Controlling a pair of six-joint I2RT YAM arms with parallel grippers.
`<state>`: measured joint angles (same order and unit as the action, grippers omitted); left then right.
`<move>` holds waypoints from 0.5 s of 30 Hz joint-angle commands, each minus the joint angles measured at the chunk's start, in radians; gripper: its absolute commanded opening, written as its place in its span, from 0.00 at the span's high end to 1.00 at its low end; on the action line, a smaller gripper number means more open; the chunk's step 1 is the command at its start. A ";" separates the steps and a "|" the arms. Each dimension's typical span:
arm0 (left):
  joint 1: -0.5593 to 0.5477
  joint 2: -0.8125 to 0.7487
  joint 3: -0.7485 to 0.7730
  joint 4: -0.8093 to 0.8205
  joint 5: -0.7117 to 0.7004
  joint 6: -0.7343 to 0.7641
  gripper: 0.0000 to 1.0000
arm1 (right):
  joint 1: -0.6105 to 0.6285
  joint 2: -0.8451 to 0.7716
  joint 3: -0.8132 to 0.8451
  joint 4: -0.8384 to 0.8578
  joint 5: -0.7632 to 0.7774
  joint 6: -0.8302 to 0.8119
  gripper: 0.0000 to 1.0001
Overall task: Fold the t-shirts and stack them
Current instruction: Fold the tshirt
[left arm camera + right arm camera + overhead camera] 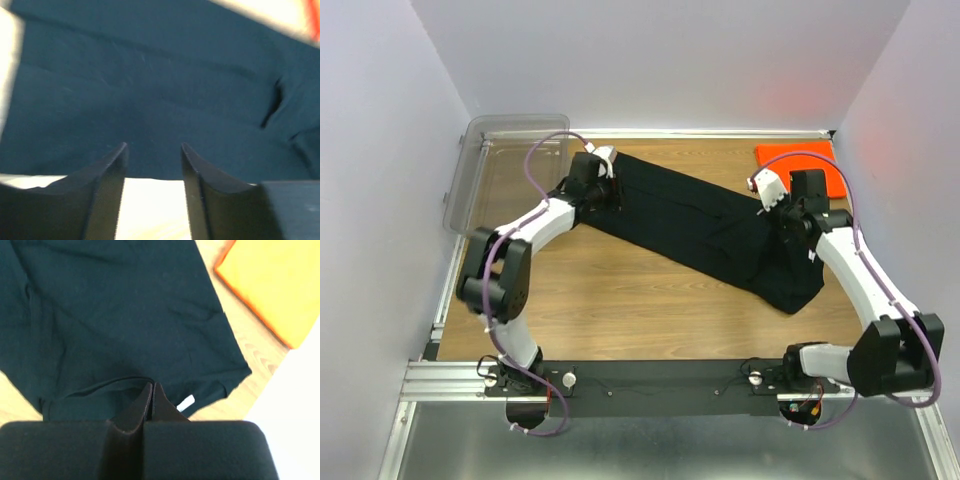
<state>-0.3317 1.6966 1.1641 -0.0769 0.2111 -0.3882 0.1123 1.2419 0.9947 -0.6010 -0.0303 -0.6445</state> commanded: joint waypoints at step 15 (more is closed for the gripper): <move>0.002 0.239 0.083 -0.092 -0.124 0.028 0.64 | -0.013 0.249 0.235 0.098 -0.040 0.069 0.99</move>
<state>-0.3294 1.9072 1.2228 -0.1524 0.1230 -0.3698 0.1066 1.4654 1.1698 -0.5472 -0.0502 -0.6102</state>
